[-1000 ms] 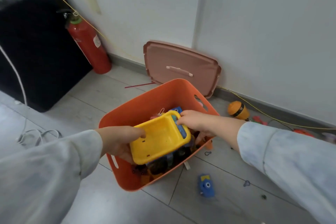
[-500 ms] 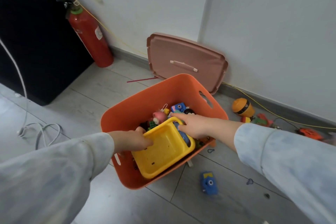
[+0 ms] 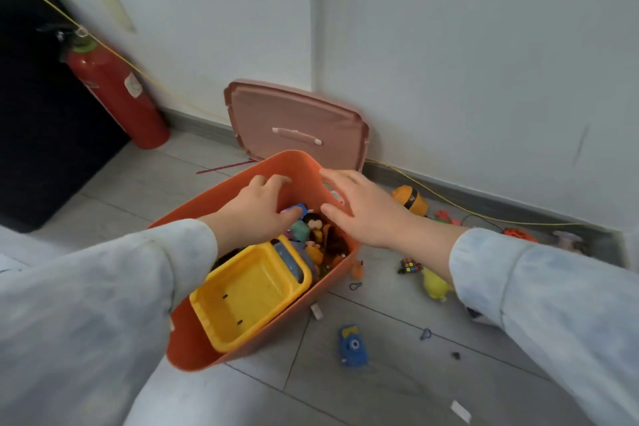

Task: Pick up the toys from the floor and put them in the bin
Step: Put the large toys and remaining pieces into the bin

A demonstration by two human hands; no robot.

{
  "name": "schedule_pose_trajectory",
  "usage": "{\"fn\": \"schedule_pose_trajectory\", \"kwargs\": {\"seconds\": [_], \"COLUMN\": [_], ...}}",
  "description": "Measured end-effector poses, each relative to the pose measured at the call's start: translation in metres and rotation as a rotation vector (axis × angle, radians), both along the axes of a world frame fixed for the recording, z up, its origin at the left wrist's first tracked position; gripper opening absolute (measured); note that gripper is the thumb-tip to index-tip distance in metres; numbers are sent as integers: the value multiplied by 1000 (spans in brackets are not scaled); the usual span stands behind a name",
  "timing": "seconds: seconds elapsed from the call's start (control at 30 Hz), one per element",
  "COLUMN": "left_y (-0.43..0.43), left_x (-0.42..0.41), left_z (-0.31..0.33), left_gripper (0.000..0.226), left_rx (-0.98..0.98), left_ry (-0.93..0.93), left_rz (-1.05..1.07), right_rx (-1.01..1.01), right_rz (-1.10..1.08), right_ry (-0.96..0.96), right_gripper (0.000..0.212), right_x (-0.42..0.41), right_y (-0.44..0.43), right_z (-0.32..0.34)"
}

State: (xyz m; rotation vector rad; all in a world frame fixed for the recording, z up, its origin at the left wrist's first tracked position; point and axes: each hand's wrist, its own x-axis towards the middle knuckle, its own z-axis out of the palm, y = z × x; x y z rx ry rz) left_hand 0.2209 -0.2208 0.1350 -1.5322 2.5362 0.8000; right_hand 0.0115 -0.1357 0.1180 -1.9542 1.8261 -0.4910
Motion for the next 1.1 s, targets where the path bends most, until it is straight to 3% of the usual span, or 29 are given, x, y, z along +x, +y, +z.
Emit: {"fn": "schedule_pose_trajectory", "kwargs": {"seconds": [0.2,0.5,0.7,0.9,1.1], "left_y": [22,85,134,187,212], "left_x": [-65,-160,-225,-269,-290], "left_z": [9,-8,-39,-80,-108], "left_gripper": [72,65,64,80,96], "left_rx": [-166,-515,-376,-132,-15], "left_ry": [-14,3,14,-27,-78], "left_rz": [-228,-419,-510,-570,-662], "right_rx": [-7,154,431,639,572], "right_rz": [-84,-145,-233,-231,-238], "right_ry": [132,415,477,521,652], "right_gripper": [70,79,108,139,137], "right_x": [-55,-152,-207,-235,-245], "right_y": [36,126,197,238,251], "right_z": [4,-9,-45,-72,-93]}}
